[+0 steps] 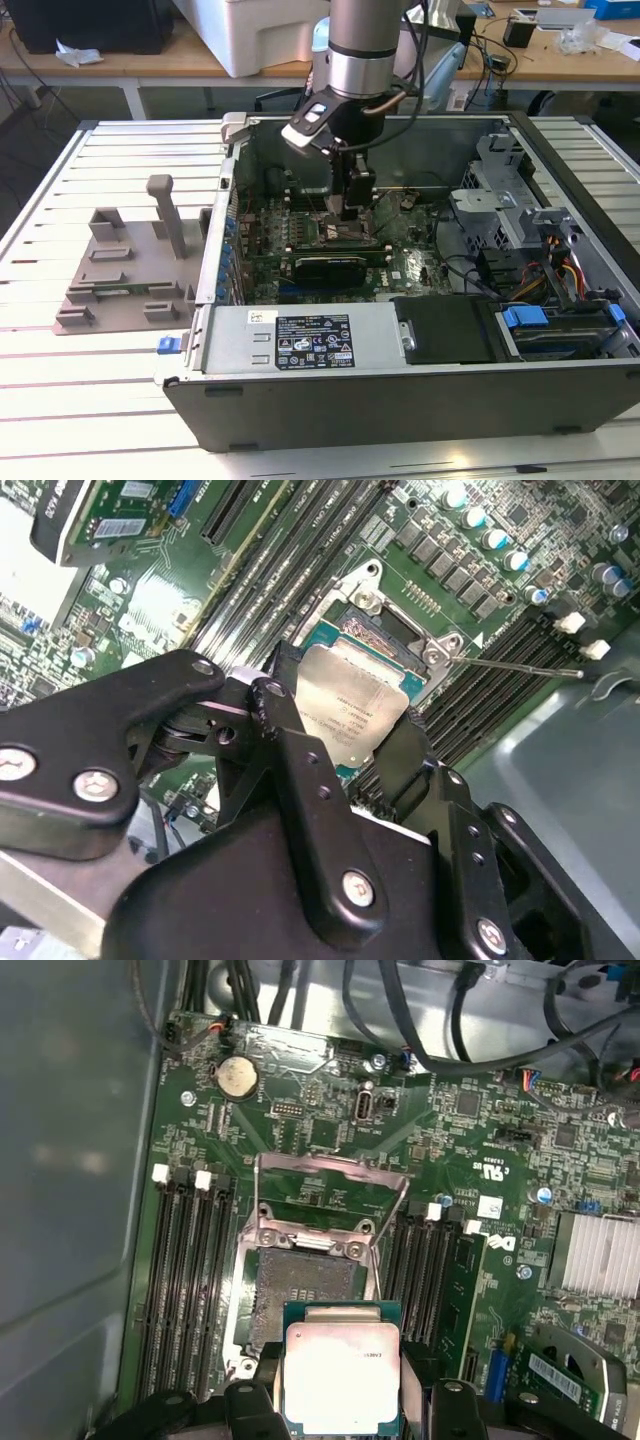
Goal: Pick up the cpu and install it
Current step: 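Place the cpu into insertion slot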
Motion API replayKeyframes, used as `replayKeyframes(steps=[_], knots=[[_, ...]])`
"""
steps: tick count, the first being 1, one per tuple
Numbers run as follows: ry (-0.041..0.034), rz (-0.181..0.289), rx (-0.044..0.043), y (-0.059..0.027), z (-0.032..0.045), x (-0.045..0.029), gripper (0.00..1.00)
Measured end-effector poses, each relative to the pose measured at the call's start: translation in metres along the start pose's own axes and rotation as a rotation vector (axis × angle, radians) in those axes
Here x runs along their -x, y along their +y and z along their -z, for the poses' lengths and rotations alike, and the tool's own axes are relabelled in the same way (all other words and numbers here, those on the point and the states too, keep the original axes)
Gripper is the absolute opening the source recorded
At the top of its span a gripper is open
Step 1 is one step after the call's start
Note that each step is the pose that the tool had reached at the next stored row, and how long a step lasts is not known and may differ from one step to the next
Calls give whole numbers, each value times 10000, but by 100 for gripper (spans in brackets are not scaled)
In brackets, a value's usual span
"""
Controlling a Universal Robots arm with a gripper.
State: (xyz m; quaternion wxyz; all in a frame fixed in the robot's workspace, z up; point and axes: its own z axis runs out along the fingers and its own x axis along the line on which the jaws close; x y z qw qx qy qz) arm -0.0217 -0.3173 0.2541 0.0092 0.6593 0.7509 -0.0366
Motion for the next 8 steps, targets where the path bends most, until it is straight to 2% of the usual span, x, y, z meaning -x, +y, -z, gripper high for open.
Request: replayKeyframes(steps=[3,6,8], knots=[[-5,-380,-28,0,0,0,55],[26,-1070,-70,0,-3,-1,55],[33,-1236,-81,4,-4,0,55]])
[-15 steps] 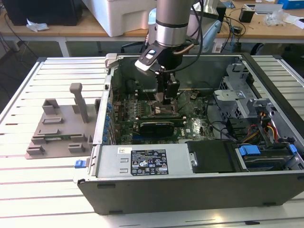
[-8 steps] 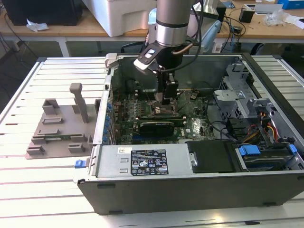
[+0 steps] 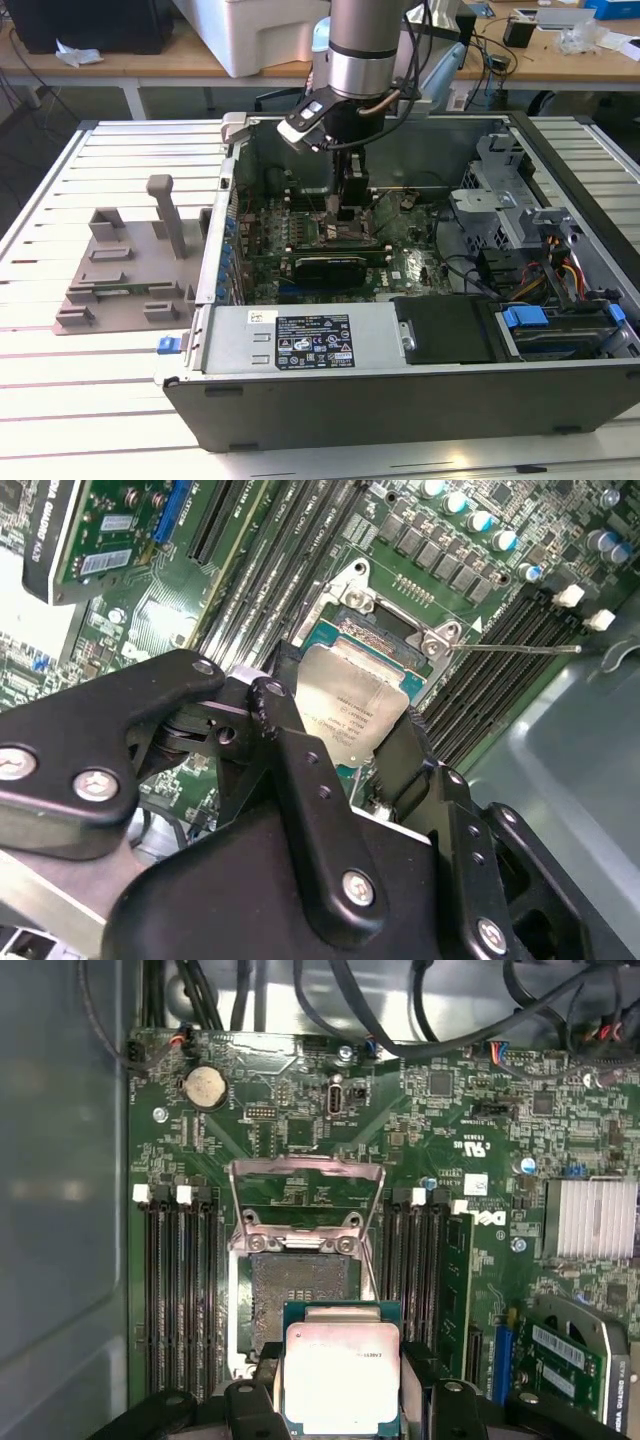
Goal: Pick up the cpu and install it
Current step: 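Place the cpu into insertion slot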
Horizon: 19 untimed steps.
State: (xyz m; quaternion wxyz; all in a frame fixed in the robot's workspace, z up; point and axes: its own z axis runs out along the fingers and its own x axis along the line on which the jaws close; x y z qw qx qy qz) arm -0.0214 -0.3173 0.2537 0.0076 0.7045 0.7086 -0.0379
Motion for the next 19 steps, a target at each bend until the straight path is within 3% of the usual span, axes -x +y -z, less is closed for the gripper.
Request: replayKeyframes(steps=[19], knots=[[-5,-17,-4,42,-44,-40,55]])
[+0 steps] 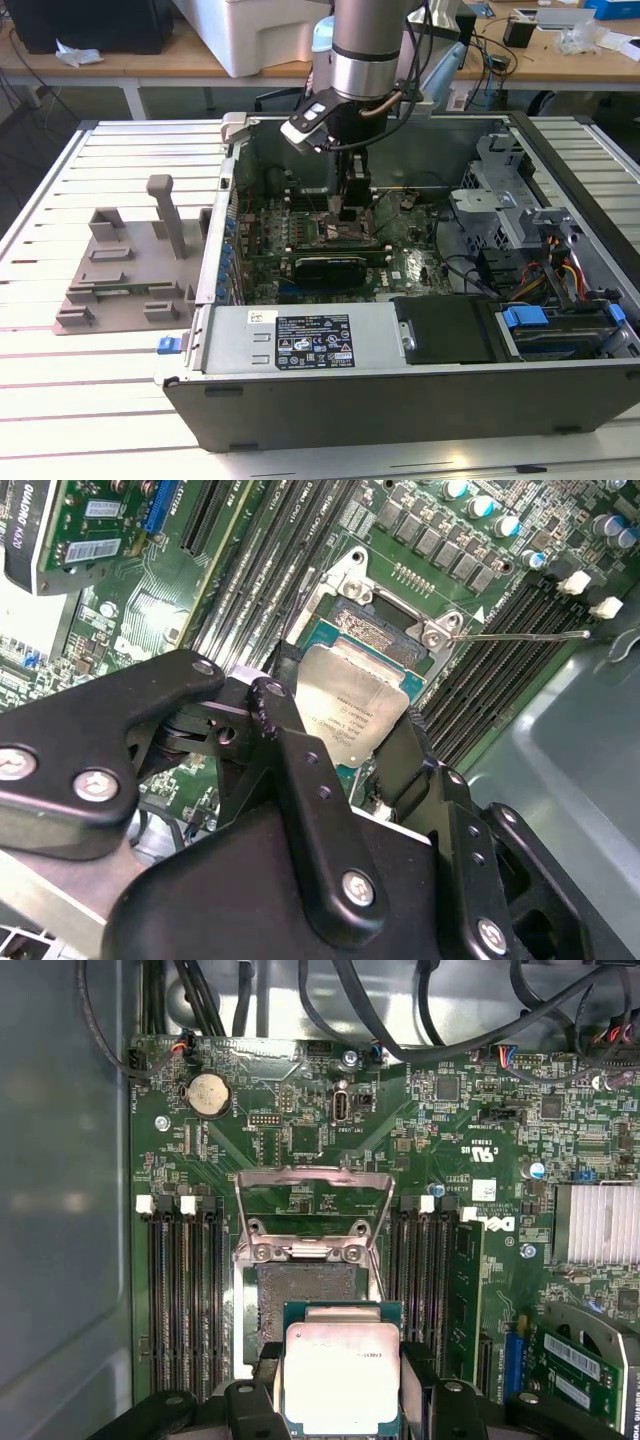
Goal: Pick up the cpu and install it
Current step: 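Place the cpu into insertion slot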
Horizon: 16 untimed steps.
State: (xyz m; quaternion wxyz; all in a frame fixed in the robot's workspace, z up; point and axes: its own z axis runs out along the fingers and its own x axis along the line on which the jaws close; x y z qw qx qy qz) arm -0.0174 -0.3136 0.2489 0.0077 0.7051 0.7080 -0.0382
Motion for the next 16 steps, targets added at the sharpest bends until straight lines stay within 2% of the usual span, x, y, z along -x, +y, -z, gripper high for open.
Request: replayKeyframes(steps=[16], knots=[[-10,0,1,29,-71,-15,55]])
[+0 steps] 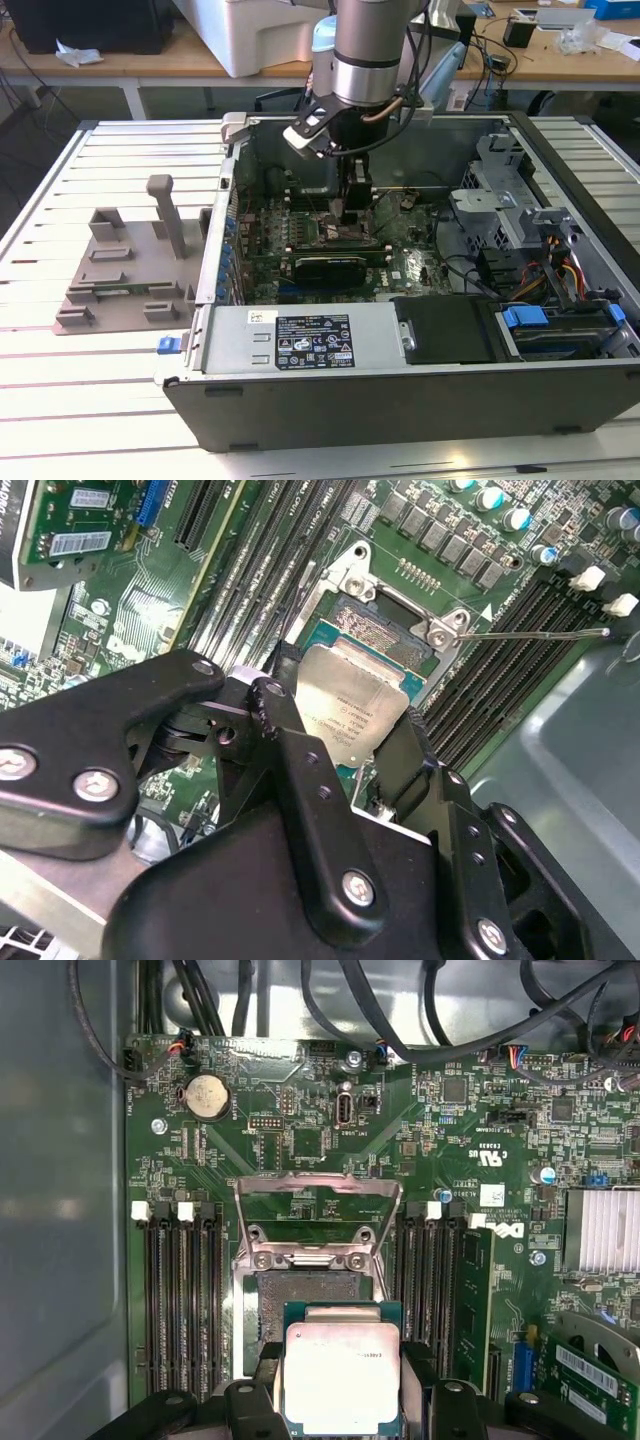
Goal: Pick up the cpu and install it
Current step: 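Place the cpu into insertion slot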
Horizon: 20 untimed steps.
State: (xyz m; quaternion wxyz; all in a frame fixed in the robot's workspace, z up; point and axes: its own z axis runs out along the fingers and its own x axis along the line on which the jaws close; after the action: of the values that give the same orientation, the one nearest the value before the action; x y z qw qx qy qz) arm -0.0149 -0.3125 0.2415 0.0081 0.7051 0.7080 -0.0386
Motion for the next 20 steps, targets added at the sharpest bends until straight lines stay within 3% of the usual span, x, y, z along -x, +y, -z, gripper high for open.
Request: replayKeyframes(steps=[12,20], knots=[[0,83,1,18,-133,-76,55],[8,257,13,2,-274,-86,55]])
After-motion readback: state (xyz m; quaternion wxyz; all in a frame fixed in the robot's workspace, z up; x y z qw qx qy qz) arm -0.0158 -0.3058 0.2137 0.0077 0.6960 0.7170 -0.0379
